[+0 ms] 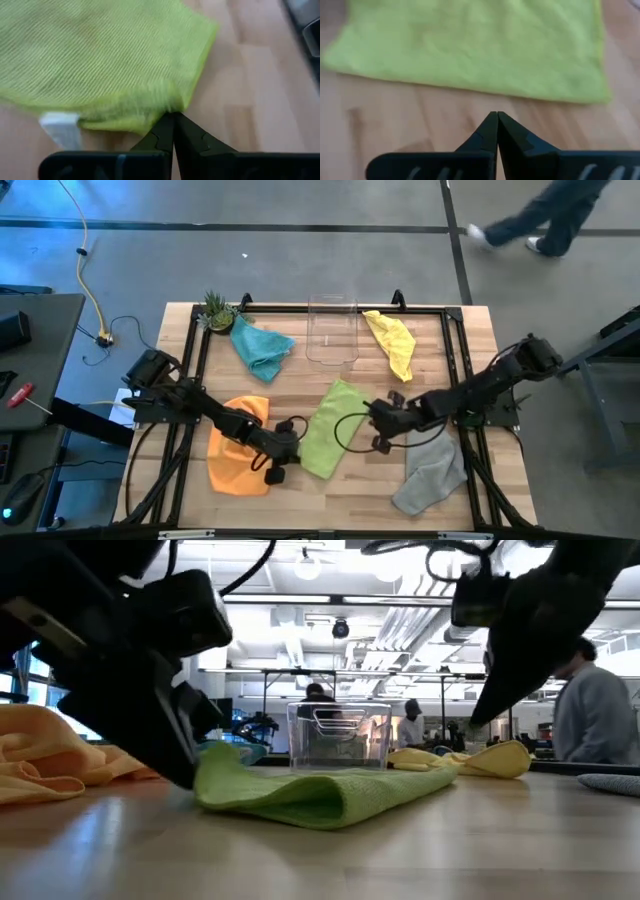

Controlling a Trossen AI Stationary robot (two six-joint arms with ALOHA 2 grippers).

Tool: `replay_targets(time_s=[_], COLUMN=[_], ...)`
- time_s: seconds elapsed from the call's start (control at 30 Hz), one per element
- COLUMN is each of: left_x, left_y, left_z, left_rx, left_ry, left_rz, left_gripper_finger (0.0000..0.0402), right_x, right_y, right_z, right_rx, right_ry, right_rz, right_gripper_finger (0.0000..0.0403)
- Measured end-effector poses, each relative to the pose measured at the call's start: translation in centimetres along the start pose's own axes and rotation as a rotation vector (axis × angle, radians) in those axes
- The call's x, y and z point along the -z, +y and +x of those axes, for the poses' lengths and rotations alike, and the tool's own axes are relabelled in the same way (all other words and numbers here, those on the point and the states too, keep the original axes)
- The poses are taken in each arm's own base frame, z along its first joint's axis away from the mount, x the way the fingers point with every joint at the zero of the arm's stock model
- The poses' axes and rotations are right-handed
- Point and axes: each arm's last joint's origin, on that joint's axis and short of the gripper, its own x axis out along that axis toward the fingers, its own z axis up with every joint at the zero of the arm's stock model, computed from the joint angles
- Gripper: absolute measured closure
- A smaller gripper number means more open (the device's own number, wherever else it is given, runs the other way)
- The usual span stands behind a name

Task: Fold microfiber towels
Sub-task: Fold the green microfiber cloth

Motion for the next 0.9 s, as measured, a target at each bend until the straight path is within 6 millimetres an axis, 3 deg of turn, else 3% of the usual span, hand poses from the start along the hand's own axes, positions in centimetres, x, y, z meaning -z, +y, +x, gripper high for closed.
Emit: replay_targets(time_s=[0.23,0.4,0.6,0.7,0.9], left_x=[-0.3,-0.1,-0.6,-1.5,-2.9], left_y=[-0.6,-1.7,-2.6,-2.0,0.5], left_z=[1.5,-0.7,-3.6,-4.1,-3.2], left_rx=[0.078,0.11,0.066,-0.012,-0.091], left_ry=[0.055,0.171,0.168,0.092,0.014], left_rz=[0.024,0.049,0.104,0.12,0.139], left_gripper_finger=[0.0401,0.0401,0.0401,0.0401,0.0401], right_x=[0.0,-0.6,-0.5,-0.3,0.6], right_y=[1.4,2.7,3.4,3.2,2.6], right_z=[0.0,0.9,4.0,5.7,7.7], right_rx=[-0.055,-0.123,-0.119,-0.099,-0.058], right_ry=[-0.073,-0.174,-0.227,-0.225,-0.162], right_rz=[-0.019,-0.023,-0.015,0.006,0.026], right_gripper_finger=[0.0401,0.04,0.04,0.04,0.04])
